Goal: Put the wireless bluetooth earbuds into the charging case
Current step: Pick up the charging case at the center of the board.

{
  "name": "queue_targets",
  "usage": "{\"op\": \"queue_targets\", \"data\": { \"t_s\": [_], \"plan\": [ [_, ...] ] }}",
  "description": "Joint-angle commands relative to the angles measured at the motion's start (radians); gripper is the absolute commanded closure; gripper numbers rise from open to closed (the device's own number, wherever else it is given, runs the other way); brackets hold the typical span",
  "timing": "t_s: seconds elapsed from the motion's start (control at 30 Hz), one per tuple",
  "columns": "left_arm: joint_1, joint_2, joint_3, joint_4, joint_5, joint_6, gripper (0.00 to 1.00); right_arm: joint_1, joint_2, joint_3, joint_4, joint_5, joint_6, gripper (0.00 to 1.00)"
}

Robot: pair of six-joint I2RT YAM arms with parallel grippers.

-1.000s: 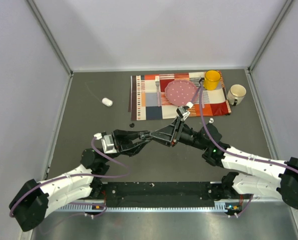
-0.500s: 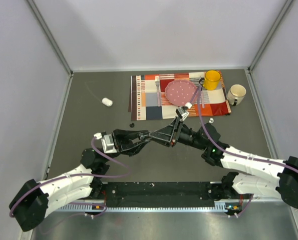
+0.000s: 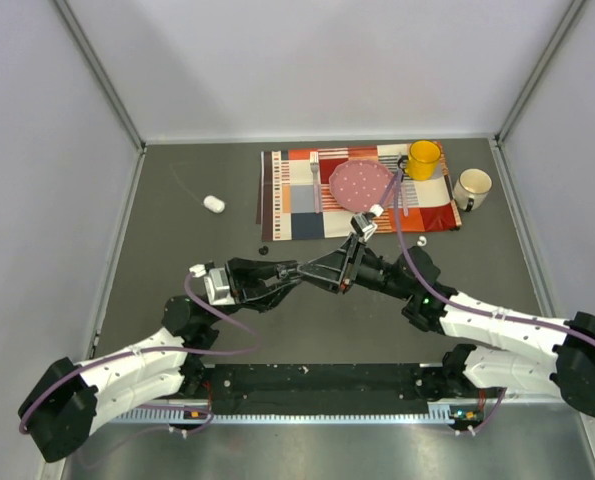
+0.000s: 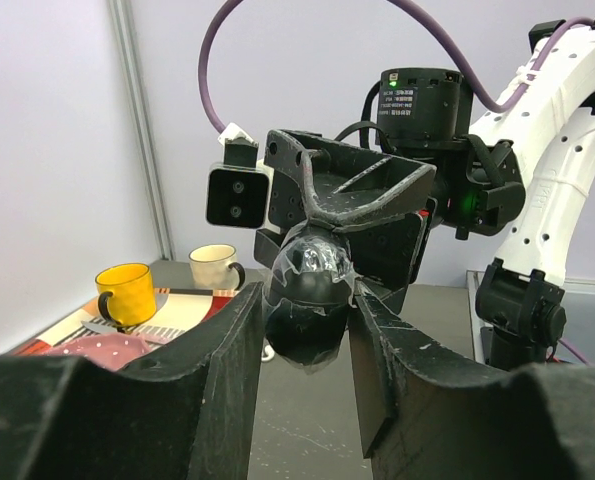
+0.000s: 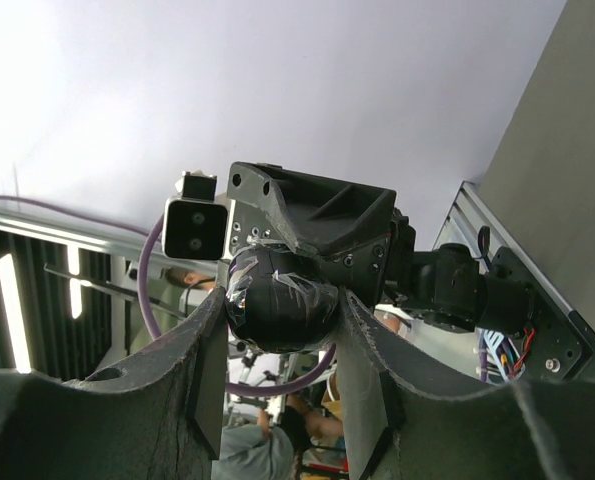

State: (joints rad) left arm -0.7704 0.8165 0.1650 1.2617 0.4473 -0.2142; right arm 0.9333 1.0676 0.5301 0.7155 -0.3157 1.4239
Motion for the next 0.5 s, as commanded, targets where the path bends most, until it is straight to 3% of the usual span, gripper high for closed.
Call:
{"op": "queue_targets", "data": {
  "t_s": [0.0, 0.2, 0.23, 0.27, 0.3, 0.33, 0.37, 0.43, 0.47],
  "plan": [
    [0.003, 0.003, 0.034, 0.028, -0.010, -0.002, 0.57, 0.001, -0.031, 0.016, 0.035, 0.006, -0.017, 1.00],
    [0.003, 0.003, 0.034, 0.034, -0.004, -0.001, 0.68, 0.001, -0.017, 0.011, 0.045, 0.000, -0.010, 1.00],
    [0.002, 0.003, 0.034, 0.038, -0.002, -0.001, 0.77, 0.001, -0.015, 0.011, 0.045, -0.002, -0.010, 1.00],
    [0.003, 0.000, 0.034, 0.039, -0.002, 0.004, 0.93, 0.001, -0.015, 0.011, 0.045, -0.003, -0.013, 1.00],
    [0.003, -0.002, 0.033, 0.038, -0.004, 0.004, 1.00, 0.002, -0.012, 0.010, 0.038, -0.003, -0.014, 1.00],
    [0.003, -0.002, 0.028, 0.036, -0.018, 0.003, 1.00, 0.001, -0.014, 0.011, 0.035, -0.005, -0.023, 0.93],
    [0.003, -0.008, 0.025, 0.038, -0.033, -0.002, 1.00, 0.001, -0.014, 0.011, 0.027, -0.008, -0.028, 0.78],
    [0.003, -0.014, 0.008, 0.044, -0.082, -0.008, 1.00, 0.001, -0.015, 0.016, 0.007, -0.010, -0.048, 0.66],
    [0.002, -0.020, 0.002, 0.051, -0.094, -0.005, 1.00, -0.001, -0.018, 0.018, -0.010, -0.008, -0.060, 0.51]
  ]
}}
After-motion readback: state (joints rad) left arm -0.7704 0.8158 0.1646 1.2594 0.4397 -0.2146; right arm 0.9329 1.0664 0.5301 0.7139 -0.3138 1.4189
